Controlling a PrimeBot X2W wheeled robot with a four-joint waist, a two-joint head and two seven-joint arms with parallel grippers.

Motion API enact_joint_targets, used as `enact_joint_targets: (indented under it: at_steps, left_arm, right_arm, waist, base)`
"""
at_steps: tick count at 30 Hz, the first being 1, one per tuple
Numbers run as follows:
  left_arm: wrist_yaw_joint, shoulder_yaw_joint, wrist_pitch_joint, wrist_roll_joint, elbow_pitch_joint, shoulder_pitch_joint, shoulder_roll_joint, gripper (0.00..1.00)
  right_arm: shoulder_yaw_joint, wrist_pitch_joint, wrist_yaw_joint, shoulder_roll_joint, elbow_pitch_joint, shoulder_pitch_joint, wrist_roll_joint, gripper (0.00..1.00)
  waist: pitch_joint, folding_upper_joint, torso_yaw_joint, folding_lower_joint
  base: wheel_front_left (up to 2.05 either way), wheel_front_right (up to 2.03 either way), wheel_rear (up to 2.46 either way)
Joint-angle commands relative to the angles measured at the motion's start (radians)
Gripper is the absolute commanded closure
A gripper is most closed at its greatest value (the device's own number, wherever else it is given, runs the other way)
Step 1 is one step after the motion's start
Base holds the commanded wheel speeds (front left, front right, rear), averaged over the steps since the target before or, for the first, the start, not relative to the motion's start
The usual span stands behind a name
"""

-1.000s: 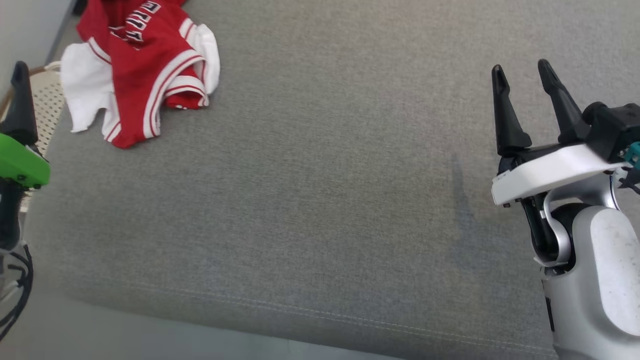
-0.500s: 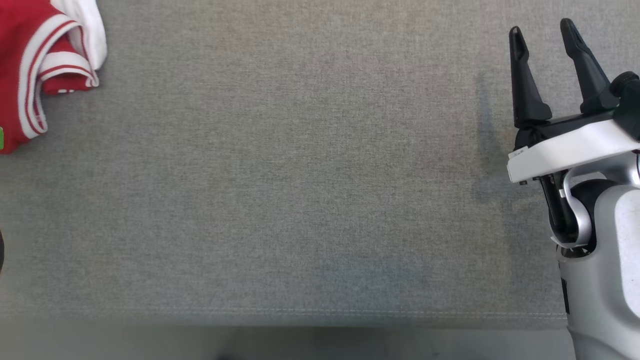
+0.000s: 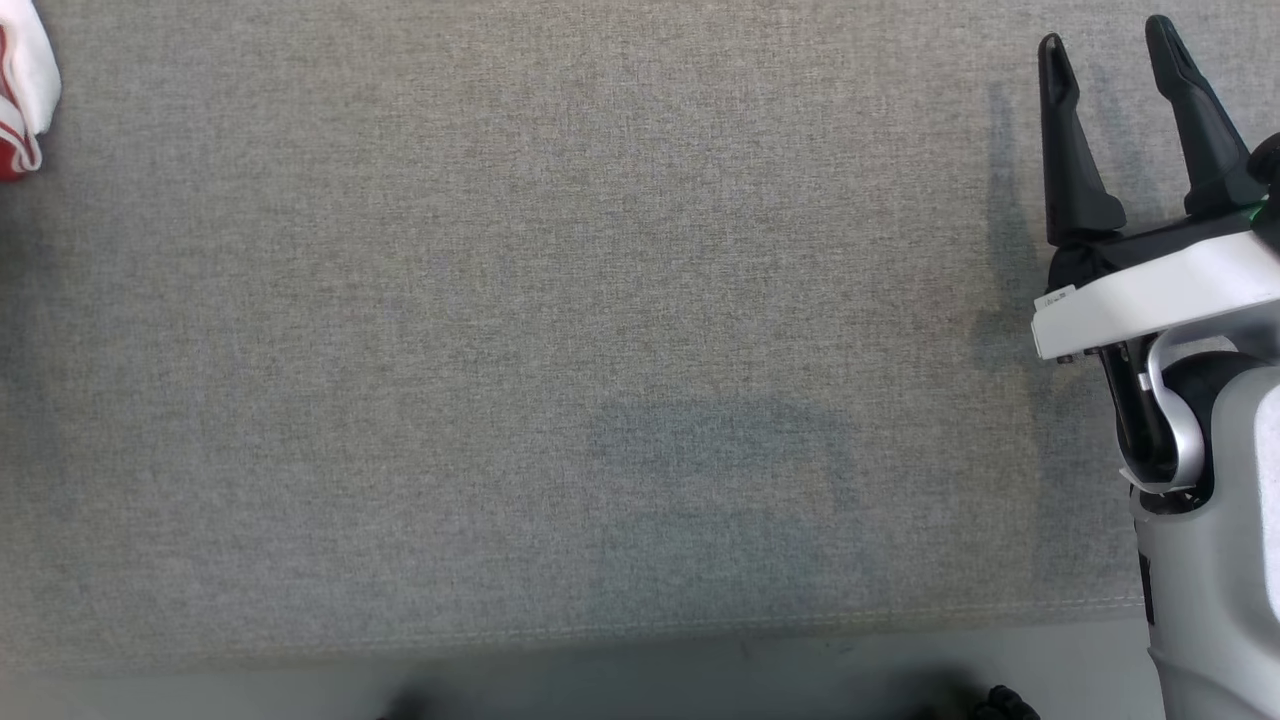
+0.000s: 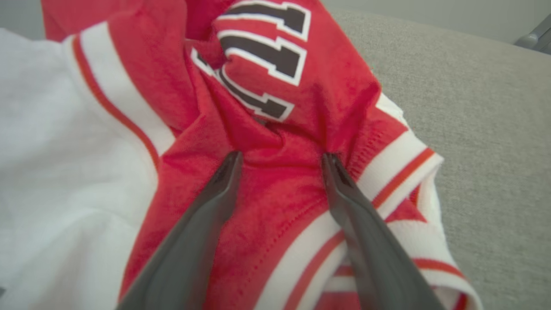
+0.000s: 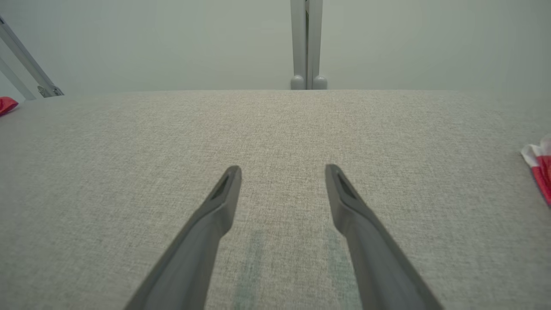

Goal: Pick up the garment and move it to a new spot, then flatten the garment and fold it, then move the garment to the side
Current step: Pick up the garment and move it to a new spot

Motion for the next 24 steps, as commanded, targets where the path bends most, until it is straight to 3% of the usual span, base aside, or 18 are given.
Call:
enact_joint_targets:
  at_steps: [1, 2, 15, 24]
  left_arm:
    - [0.002, -0.004, 0.0, 0.008, 0.015, -0.019, 0.001, 0.82]
    - [0.001, -0.006, -0.003, 0.008, 0.025, -0.022, -0.001, 1.0]
    - [-0.042, -0.016, -0.115, 0.027, -0.011, -0.004, -0.034, 1.0]
    - [-0.015, -0.081, -0.07, 0.027, -0.208, 0.059, -0.1, 1.0]
  right_arm:
    - [0.0, 0.003, 0.0, -0.004, -0.005, -0.006, -0.005, 0.0]
    - [0.0, 0.003, 0.0, -0.004, -0.004, -0.004, -0.004, 0.0]
    - [-0.016, -0.031, 0.0, 0.016, 0.045, 0.035, 0.002, 0.0]
    - [-0.024, -0.058, 0.0, 0.042, 0.103, 0.09, 0.014, 0.0]
  waist:
    - [0.003, 0.0, -0.006, -0.0002]
    - [0.001, 0.0, -0.007, -0.0002]
    - [-0.115, 0.0, 0.013, -0.0002]
    - [-0.262, 0.0, 0.013, -0.0002]
  base:
    - [0.0, 0.0, 0.0]
    - [0.0, 0.0, 0.0]
    - [0.0, 0.0, 0.0]
    - [0.0, 0.0, 0.0]
